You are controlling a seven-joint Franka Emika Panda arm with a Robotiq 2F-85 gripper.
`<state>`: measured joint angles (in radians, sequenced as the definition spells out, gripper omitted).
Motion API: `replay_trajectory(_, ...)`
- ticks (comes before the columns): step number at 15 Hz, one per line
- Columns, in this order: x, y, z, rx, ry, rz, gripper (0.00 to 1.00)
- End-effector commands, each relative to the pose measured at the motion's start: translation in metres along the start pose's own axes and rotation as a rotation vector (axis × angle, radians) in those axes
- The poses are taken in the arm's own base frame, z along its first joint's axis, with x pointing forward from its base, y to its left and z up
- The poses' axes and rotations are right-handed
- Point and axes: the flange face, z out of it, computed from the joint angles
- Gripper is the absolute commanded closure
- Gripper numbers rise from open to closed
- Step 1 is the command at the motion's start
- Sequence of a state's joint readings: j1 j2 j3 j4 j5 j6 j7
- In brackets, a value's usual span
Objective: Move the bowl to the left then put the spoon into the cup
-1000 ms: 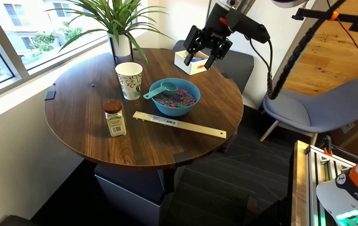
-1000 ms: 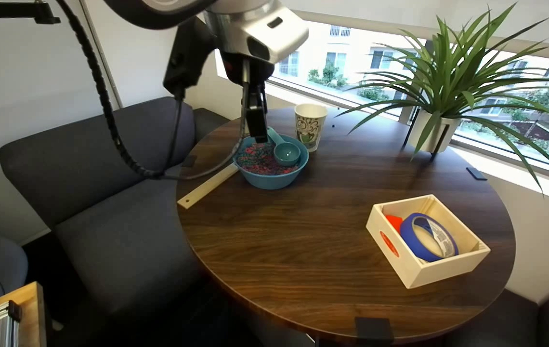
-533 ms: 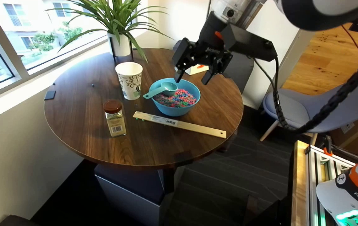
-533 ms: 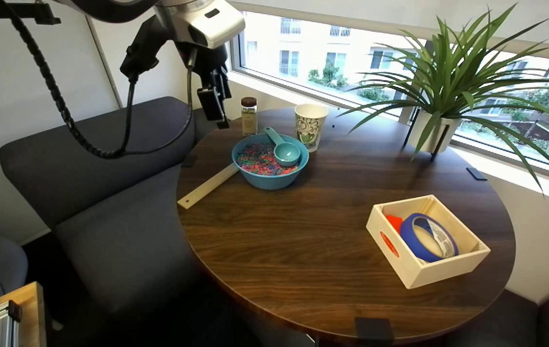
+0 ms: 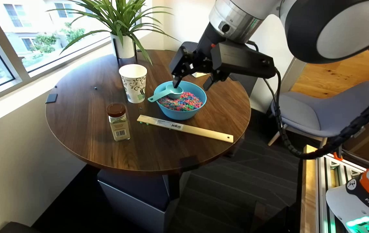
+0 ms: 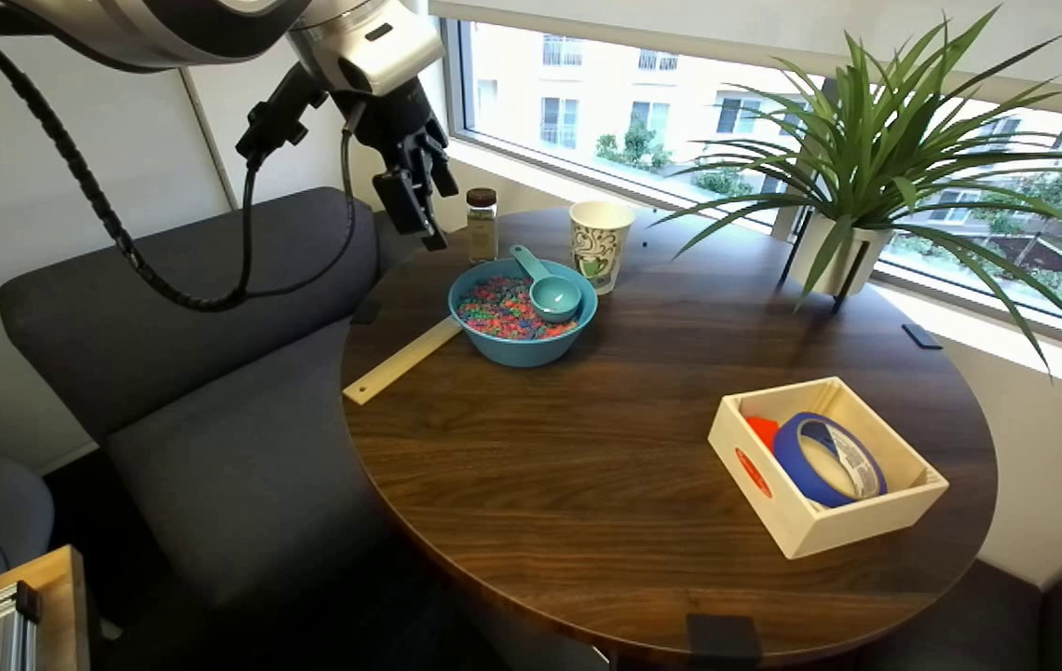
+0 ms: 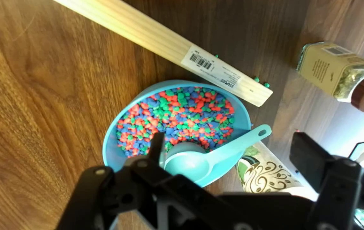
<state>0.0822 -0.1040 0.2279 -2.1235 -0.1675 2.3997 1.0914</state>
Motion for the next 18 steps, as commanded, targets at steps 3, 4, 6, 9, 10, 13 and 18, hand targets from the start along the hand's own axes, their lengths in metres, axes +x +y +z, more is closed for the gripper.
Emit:
replay_trajectory(3, 0.001, 0.0, -0.001, 0.001, 0.0, 0.002, 0.0)
replay_trajectory(4, 0.001, 0.0, -0.001, 0.001, 0.0, 0.003, 0.0)
replay_trajectory(6, 0.001, 0.0, -0.001, 0.001, 0.0, 0.003, 0.0)
replay_trajectory(9, -0.004, -0.013, 0.011, -0.01, 0.003, 0.075, 0.0)
replay_trajectory(10, -0.003, -0.015, 0.017, -0.03, 0.013, 0.126, 0.0)
replay_trajectory(13, 0.006, -0.022, 0.034, -0.084, 0.017, 0.288, 0.0)
replay_trajectory(18, 0.014, -0.02, 0.044, -0.067, -0.012, 0.38, 0.0)
